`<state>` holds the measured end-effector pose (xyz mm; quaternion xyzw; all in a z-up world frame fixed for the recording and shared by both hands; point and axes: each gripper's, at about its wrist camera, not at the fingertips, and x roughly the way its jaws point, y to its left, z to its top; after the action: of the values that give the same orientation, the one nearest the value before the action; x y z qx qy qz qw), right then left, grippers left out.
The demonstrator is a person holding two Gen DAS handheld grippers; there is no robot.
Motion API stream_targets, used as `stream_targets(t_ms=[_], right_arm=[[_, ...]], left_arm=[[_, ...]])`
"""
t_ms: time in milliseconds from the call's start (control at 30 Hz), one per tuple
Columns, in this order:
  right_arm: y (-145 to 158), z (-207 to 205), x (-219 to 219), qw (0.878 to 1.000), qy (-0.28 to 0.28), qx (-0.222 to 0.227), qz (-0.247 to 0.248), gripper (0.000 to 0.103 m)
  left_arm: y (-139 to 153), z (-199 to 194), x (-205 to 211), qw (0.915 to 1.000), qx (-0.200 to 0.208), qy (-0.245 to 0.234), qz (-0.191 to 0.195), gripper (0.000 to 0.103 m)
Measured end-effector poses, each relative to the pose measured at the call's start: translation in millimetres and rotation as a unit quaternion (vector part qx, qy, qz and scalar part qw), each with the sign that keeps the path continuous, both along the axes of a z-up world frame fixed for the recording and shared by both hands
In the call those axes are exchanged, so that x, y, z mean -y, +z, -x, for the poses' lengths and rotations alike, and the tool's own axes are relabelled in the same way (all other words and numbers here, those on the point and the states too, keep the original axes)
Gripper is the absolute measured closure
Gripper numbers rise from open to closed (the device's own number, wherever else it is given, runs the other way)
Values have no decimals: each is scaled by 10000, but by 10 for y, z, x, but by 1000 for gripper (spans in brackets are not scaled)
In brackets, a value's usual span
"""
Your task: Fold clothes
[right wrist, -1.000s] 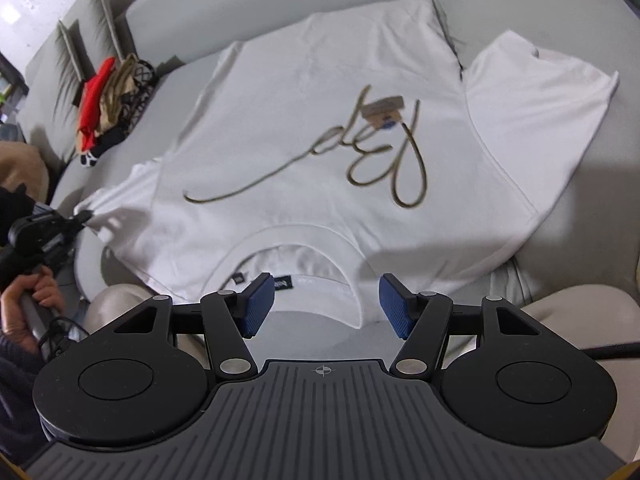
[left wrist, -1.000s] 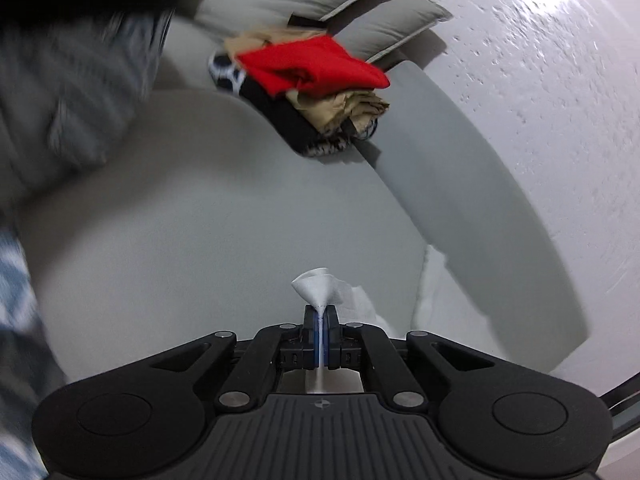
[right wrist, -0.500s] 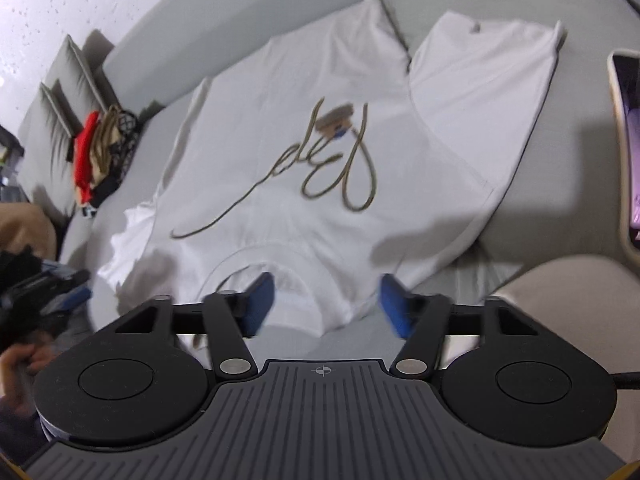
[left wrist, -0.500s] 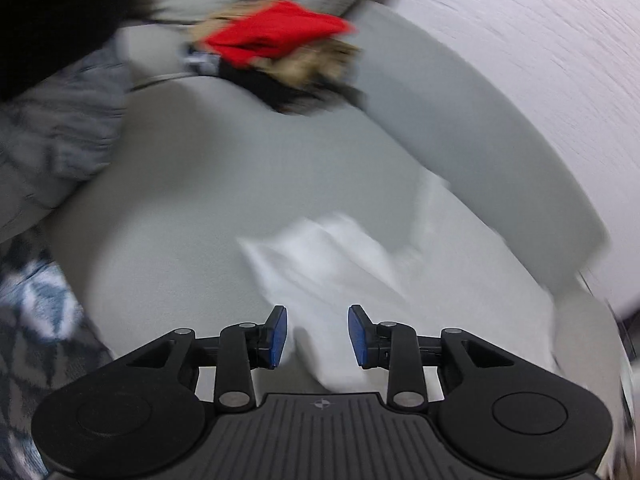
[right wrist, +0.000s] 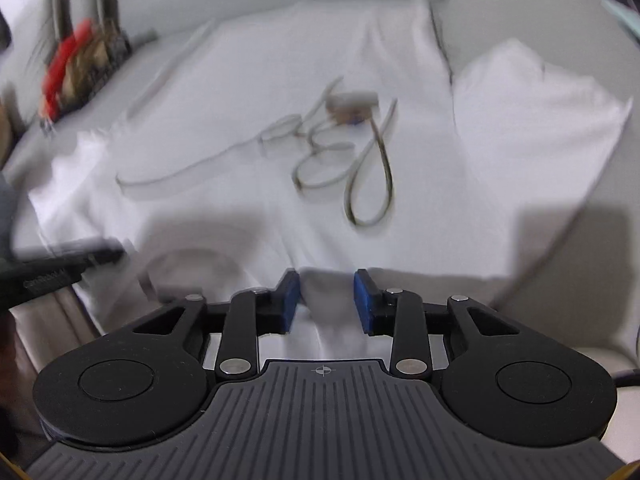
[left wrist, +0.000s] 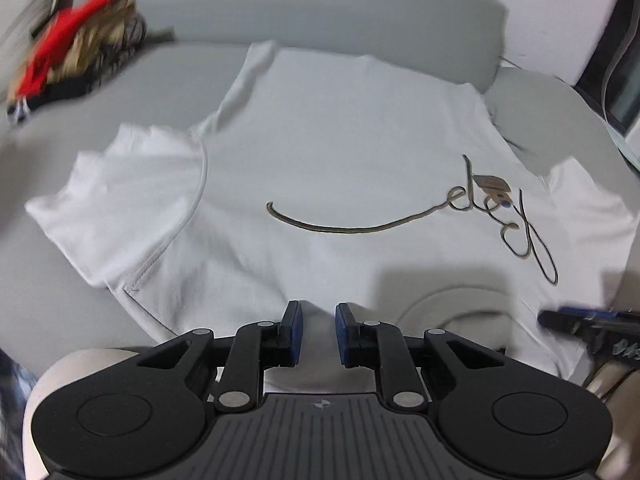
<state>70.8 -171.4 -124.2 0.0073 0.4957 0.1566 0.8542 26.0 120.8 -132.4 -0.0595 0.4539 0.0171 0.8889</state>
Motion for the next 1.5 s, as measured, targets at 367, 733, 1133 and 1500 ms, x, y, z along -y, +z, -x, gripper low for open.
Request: stream_targets(t_ms=[367, 733, 1133, 1500], right_arm=[[488, 185, 444, 9876, -788, -971, -945, 46], [1833, -325, 556, 9854, -721, 750, -1346, 30], [868, -2564, 612, 9849, -1425, 192, -965, 53], [-198, -4175, 689, 9742, -1801, 423, -1294, 54]], left_arm=[[433, 197, -60, 9928, -802, -292, 842, 82], [1652, -139, -496, 9889, 892, -23, 1189, 48], [678, -2075, -1557, 9858, 582, 1048, 1176, 59], [-201, -3426, -2100, 9790, 788, 1112, 1517, 57]])
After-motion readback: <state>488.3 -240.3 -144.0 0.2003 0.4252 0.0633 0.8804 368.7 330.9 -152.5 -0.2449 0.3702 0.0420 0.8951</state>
